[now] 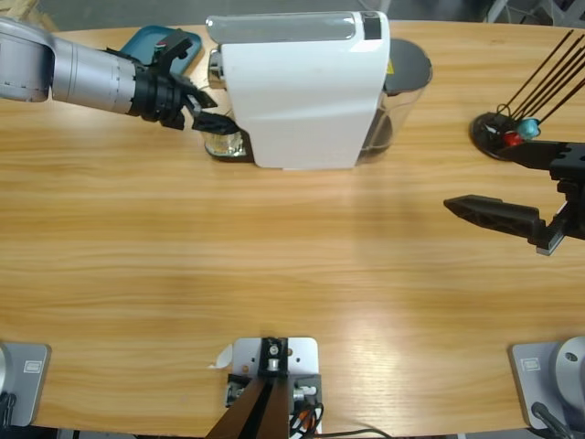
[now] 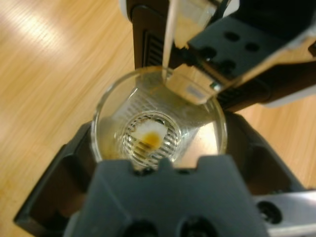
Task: Pour coffee
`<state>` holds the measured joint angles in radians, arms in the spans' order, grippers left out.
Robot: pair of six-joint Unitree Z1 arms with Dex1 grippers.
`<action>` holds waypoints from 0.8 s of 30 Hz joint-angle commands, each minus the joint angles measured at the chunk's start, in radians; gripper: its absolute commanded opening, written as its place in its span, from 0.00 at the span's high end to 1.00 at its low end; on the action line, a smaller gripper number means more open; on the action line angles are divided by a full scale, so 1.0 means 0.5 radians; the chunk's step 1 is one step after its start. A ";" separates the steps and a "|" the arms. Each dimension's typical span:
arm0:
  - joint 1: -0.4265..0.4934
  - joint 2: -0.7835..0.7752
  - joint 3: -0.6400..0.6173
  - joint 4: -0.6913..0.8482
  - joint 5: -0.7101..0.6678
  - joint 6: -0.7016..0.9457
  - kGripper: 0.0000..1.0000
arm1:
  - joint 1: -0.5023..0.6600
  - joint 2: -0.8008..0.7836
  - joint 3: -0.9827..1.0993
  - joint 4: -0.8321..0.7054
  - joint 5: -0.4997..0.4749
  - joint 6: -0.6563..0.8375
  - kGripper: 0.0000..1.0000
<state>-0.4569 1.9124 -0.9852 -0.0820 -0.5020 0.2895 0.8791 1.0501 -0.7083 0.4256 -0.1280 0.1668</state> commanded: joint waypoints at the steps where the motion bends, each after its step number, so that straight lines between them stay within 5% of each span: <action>1: 0.105 -0.155 0.100 0.083 -0.039 0.079 0.11 | -0.019 -0.023 0.076 -0.023 0.029 -0.021 0.00; 17: 0.117 -0.396 0.236 0.208 -0.032 0.135 0.11 | -0.019 -0.029 0.079 -0.026 0.038 -0.024 0.00; 24: 0.106 -0.753 0.441 0.268 0.000 0.054 0.12 | -0.019 -0.030 0.085 -0.032 0.032 -0.024 0.00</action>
<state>-0.3951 1.6902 -0.8776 0.0199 -0.5065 0.3522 0.8791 1.0501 -0.7074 0.4230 -0.1280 0.1655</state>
